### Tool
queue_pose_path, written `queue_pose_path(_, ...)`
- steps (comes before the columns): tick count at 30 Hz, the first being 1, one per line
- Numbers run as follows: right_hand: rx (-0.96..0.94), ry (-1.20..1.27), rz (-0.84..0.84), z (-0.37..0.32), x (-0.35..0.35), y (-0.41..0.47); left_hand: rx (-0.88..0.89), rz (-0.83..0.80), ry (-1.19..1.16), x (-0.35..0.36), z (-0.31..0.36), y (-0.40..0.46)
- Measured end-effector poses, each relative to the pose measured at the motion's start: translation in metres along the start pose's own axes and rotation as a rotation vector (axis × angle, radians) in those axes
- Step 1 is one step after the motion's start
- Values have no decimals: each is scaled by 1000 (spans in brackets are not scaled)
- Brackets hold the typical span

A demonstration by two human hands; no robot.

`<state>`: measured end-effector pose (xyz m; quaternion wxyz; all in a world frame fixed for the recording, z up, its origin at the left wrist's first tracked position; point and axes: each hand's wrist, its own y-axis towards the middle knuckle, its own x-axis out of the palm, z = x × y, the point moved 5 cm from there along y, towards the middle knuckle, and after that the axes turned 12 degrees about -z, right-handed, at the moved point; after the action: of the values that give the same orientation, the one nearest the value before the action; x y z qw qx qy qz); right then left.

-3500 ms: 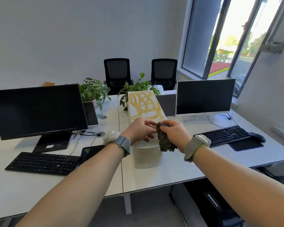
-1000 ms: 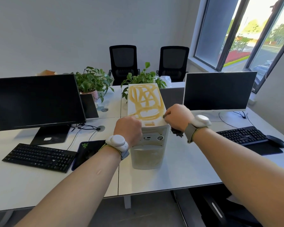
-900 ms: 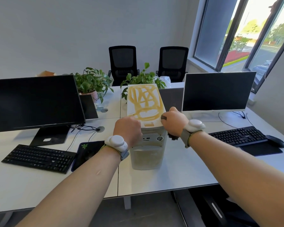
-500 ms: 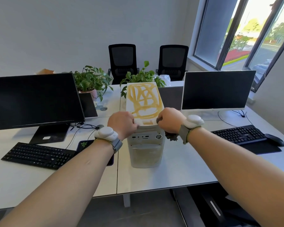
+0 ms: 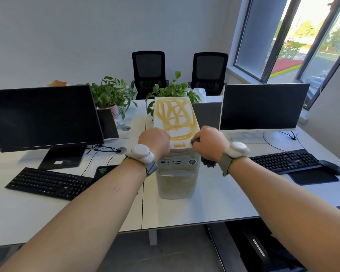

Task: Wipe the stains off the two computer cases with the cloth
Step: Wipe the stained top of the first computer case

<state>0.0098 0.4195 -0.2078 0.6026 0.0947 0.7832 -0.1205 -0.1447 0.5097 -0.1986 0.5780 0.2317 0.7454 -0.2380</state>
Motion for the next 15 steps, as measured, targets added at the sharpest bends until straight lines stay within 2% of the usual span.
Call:
queue_pose_path(2, 45, 6, 5, 2, 1, -1, 12, 8, 14, 1, 0, -1)
queue_pose_path(5, -10, 28, -14, -3, 0, -4, 18, 21, 37, 1, -2, -2)
queue_pose_path(8, 1, 22, 41, -3, -3, -3, 32, 7, 31, 3, -1, -1)
queue_pose_path(12, -46, -3, -58, -9, 1, -3, 39, 29, 37, 5, -2, -2)
queue_pose_path(15, -29, -43, 37, -7, 3, -6, 40, 38, 26, 5, -1, -3)
